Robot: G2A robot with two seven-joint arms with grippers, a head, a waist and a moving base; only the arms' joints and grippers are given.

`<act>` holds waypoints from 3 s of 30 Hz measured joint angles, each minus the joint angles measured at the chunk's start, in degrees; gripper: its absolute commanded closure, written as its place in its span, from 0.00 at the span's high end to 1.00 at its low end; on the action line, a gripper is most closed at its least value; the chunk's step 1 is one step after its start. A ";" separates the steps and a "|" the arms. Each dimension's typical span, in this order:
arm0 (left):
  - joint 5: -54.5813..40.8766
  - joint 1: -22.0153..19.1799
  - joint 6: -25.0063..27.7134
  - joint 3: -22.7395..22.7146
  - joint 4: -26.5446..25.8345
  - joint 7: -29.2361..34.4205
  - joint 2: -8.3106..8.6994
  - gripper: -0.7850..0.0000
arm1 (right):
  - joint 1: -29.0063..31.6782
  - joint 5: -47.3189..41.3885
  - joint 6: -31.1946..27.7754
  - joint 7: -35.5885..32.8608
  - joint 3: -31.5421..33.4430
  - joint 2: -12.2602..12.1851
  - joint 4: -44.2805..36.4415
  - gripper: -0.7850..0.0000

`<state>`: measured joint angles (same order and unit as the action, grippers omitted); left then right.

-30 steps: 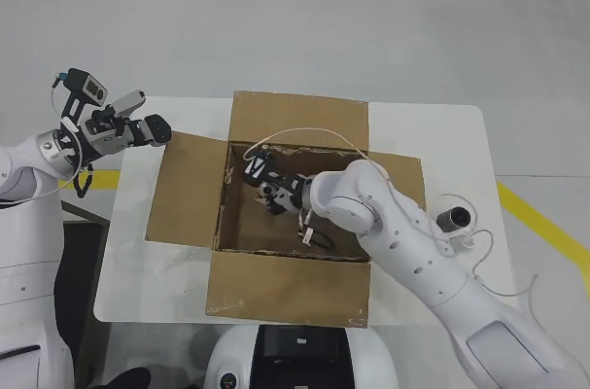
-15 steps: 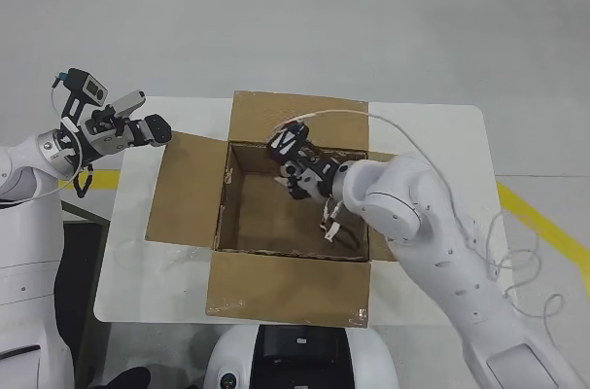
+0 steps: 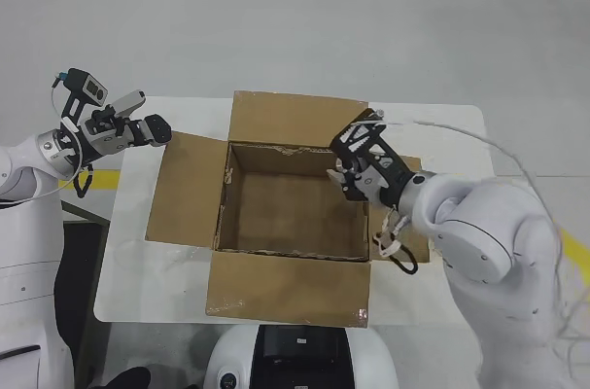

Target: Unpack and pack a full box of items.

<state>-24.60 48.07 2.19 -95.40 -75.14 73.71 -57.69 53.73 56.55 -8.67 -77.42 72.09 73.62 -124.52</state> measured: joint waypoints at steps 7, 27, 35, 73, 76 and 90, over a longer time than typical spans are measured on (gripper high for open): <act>0.00 0.00 0.00 0.00 0.00 0.00 0.00 1.00 | 6.84 0.15 -1.26 -4.15 8.50 -1.48 -6.95 0.00; 0.00 0.00 0.00 0.00 0.00 0.00 0.00 1.00 | 24.04 -5.66 -7.16 -2.07 31.27 -4.42 -10.12 0.00; 0.00 0.00 0.00 0.00 0.00 0.00 0.00 1.00 | 30.85 -9.15 -8.63 -1.05 36.97 -5.20 -10.12 0.00; 0.00 0.00 0.00 0.00 0.00 0.00 0.00 1.00 | 55.82 1.45 4.89 18.60 47.63 -5.03 -8.32 0.00; 0.00 0.00 0.00 0.00 0.00 0.00 0.00 1.00 | 56.51 2.23 6.07 20.70 46.08 -4.87 -6.95 0.00; 0.00 0.00 0.00 0.00 0.00 0.00 0.00 1.00 | 55.75 3.62 6.92 26.06 38.84 -4.64 -1.31 0.00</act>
<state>-24.60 48.07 2.19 -95.40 -75.14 73.71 -57.69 109.49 60.17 -1.75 -51.36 110.93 68.98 -125.83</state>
